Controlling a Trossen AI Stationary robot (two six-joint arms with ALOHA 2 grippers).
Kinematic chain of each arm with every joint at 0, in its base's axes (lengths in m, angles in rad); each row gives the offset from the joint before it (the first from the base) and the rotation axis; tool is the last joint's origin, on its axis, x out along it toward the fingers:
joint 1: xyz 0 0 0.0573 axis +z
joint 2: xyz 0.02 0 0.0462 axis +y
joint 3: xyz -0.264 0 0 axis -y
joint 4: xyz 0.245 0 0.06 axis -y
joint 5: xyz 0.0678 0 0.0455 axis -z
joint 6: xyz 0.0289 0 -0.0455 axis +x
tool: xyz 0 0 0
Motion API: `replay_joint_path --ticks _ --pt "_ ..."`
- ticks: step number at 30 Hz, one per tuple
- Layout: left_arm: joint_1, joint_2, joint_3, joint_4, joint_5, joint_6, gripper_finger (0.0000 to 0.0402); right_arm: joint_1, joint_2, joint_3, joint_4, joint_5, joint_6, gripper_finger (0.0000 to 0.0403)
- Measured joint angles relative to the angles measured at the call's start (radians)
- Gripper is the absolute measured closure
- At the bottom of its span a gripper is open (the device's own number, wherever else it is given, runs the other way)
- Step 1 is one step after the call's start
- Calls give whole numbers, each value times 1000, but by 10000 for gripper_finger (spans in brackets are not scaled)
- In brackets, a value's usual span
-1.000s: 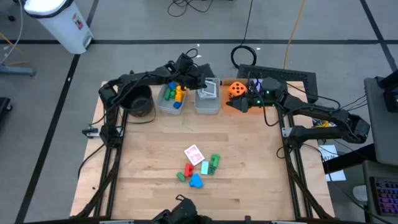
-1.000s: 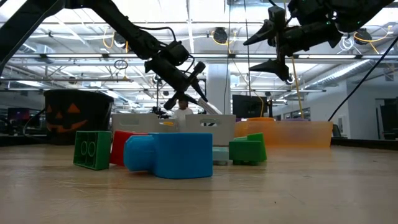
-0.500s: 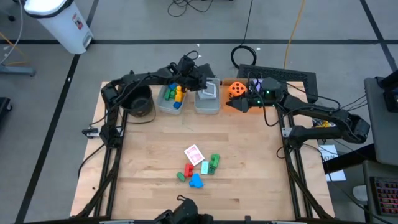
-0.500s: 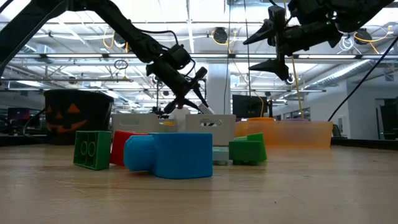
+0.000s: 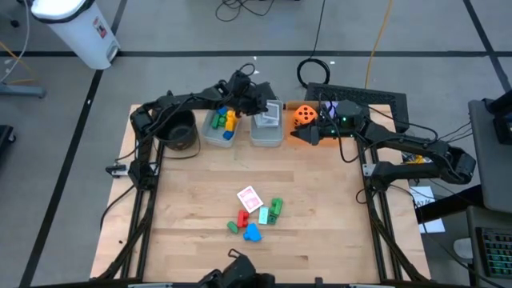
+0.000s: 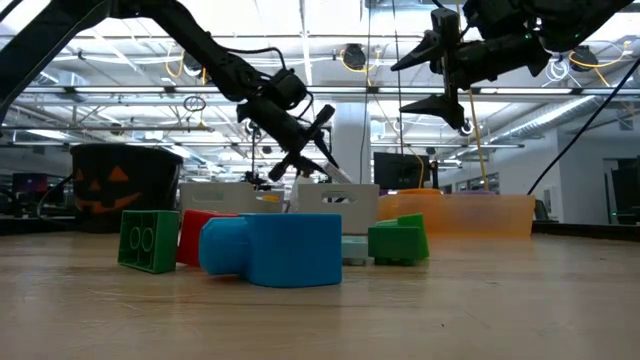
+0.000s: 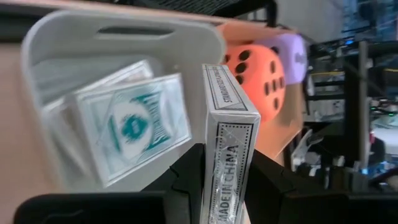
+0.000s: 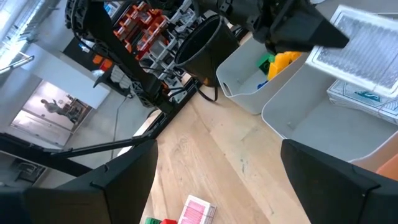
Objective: Pick & Place Toys
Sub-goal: Put the black deck of cards into the right gray bin
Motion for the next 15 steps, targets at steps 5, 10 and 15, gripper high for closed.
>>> replay_joint_path --ticks 5,10,15 --pt "7 0 0 44 0 -13 309 0 0 0 0 0 11 74" --pt "11 0 0 -3 -3 -6 309 0 0 0 0 0 14 74" --pt "11 0 0 -3 0 18 309 0 0 0 0 0 12 74"
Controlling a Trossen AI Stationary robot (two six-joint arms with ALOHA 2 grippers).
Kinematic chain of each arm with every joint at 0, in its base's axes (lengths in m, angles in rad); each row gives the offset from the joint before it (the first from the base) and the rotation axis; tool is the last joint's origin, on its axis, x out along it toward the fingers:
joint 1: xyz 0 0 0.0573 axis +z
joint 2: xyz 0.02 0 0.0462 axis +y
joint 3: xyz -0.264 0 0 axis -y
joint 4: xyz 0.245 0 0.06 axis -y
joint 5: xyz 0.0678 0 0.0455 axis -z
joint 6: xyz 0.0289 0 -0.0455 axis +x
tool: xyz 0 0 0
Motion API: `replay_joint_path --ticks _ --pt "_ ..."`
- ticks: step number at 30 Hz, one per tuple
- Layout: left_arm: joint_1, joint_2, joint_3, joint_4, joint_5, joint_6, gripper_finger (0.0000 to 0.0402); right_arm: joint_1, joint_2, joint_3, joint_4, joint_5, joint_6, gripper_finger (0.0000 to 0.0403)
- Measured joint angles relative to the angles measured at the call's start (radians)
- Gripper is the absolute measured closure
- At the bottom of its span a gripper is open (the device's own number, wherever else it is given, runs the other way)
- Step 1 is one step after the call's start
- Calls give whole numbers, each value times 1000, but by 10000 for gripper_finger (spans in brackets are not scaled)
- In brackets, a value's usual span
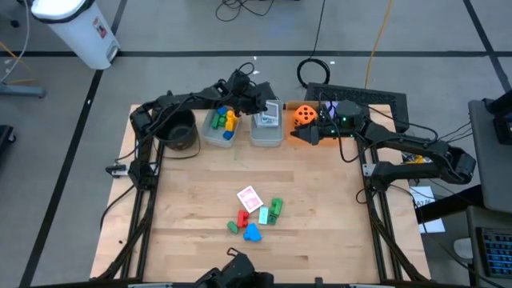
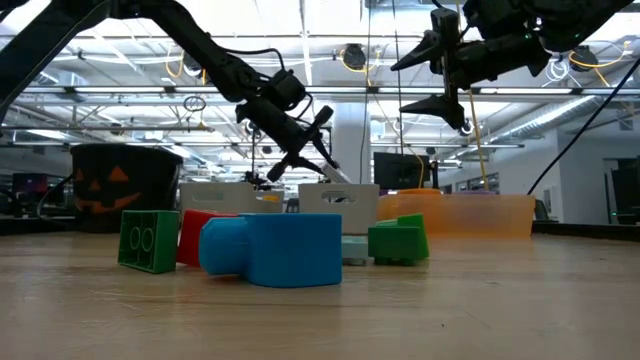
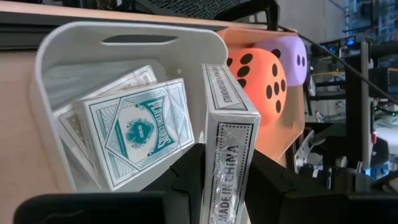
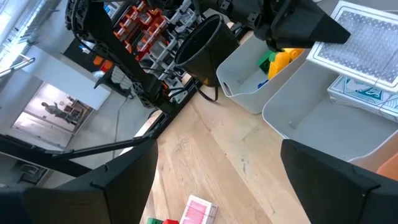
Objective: Pick & Place Toys
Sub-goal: Put the black deck of cards into the right gray bin
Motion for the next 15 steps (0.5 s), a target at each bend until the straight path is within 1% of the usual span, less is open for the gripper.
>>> replay_joint_path --ticks 4,6,15 --pt "0 0 0 0 1 9 308 0 0 0 0 0 -1 74" --pt "0 0 0 -1 1 11 300 0 0 0 0 0 -1 74" --pt "0 0 0 12 1 -5 206 0 0 0 0 0 -1 74"
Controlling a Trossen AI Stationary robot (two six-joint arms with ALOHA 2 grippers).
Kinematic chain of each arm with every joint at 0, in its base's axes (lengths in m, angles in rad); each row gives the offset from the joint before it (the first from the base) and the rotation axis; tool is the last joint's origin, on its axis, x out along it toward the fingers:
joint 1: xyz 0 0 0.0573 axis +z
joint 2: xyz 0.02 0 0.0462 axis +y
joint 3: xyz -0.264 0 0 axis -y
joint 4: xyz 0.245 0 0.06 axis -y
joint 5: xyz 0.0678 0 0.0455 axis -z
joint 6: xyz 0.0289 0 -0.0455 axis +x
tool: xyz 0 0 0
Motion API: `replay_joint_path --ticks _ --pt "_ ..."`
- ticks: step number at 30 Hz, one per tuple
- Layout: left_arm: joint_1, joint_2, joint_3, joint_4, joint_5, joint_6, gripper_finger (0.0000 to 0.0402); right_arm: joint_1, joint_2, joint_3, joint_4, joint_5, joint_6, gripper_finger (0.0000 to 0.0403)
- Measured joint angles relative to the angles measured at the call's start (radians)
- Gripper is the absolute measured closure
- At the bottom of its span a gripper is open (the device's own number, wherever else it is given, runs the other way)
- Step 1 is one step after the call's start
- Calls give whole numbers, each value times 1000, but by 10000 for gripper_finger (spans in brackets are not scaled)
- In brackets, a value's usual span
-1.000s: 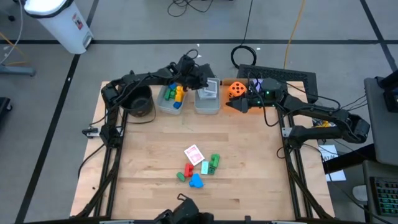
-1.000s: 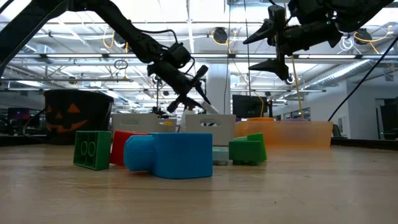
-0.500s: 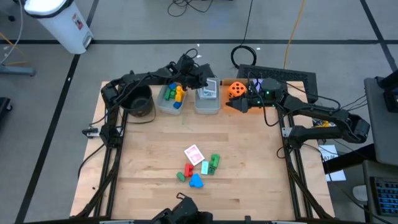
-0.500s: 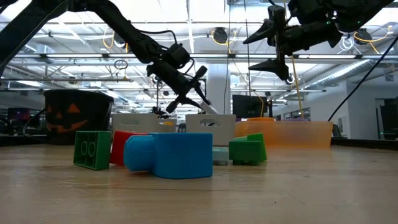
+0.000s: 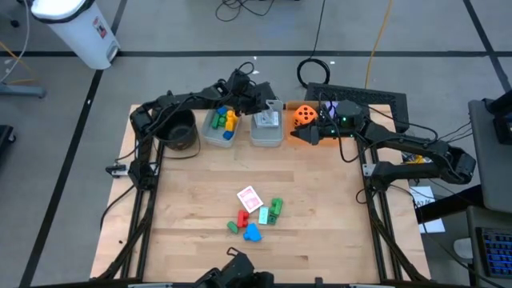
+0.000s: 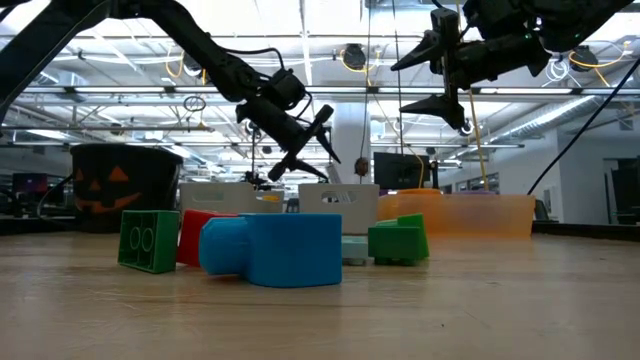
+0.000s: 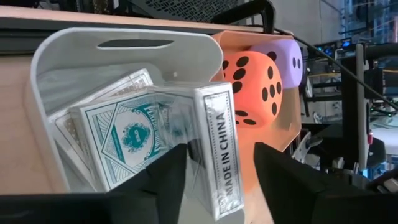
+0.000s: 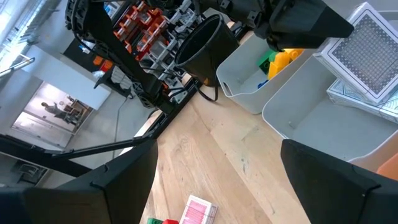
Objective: Pick & Place Toys
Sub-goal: Put the black deck of cards into the right gray bin
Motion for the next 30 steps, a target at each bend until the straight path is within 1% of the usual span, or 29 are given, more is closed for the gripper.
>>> replay_joint_path --ticks 4,9,14,20,24,27,30 --pt "0 0 0 1 1 -5 183 0 0 0 0 0 -3 74" --pt "4 0 0 1 14 -7 179 0 0 0 0 0 -4 74" --pt "19 0 0 -12 87 -49 179 0 0 0 0 0 -4 74" --pt "38 -6 0 -26 186 -52 179 0 0 0 0 0 -4 74" --pt "56 -42 0 -115 178 3 179 0 0 0 0 1 -4 74" --pt "78 -78 0 -185 134 55 179 0 0 0 0 4 -9 74" --pt "99 -115 0 -202 115 79 179 0 0 0 0 5 -19 74"
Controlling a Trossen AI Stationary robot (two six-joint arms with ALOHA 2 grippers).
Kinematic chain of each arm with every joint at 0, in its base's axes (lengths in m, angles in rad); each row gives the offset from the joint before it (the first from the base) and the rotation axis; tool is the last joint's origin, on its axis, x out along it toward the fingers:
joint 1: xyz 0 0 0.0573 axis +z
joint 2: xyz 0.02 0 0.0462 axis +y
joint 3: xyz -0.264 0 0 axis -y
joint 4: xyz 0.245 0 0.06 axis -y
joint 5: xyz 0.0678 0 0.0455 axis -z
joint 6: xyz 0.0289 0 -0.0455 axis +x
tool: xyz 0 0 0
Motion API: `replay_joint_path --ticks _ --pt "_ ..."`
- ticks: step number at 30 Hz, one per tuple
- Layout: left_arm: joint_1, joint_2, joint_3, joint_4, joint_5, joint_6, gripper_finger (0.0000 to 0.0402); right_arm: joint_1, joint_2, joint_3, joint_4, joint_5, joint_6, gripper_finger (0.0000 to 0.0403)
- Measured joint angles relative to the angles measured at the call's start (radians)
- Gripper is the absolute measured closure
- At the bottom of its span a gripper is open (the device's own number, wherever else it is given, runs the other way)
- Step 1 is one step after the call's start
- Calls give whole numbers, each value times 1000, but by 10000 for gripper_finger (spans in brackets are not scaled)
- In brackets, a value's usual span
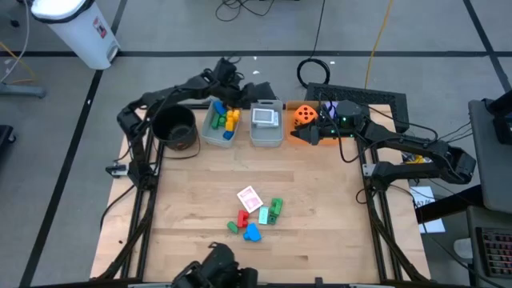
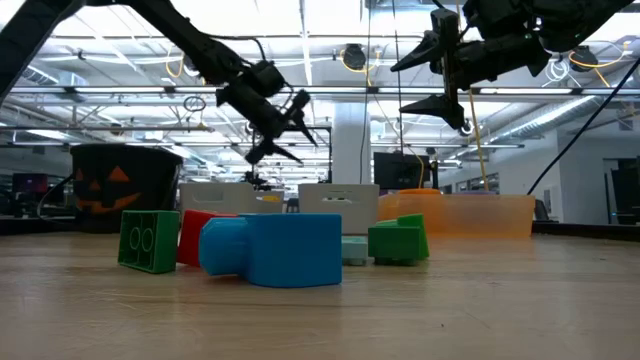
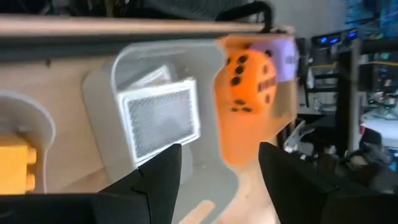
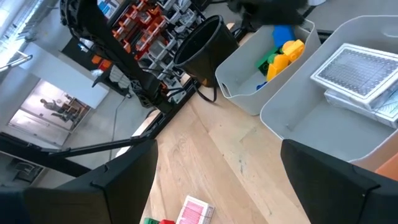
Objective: Pick & Place Toys
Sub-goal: Put the black deck of cards into the right gray bin, then put the green game piece into the left gray bin
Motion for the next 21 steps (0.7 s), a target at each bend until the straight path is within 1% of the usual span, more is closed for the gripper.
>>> replay_joint_path --ticks 4,9,14,16,21 --pt "17 -51 0 14 -9 25 179 0 0 0 1 25 0 74" --pt "24 -136 0 53 -13 122 179 0 0 0 38 25 -31 74" --pt "20 -266 0 120 -71 189 179 0 0 0 94 25 -53 74" --pt "20 -323 0 171 -95 195 179 0 0 0 120 25 -53 74" --pt "9 -443 0 297 -108 157 179 0 0 0 173 22 -53 74"
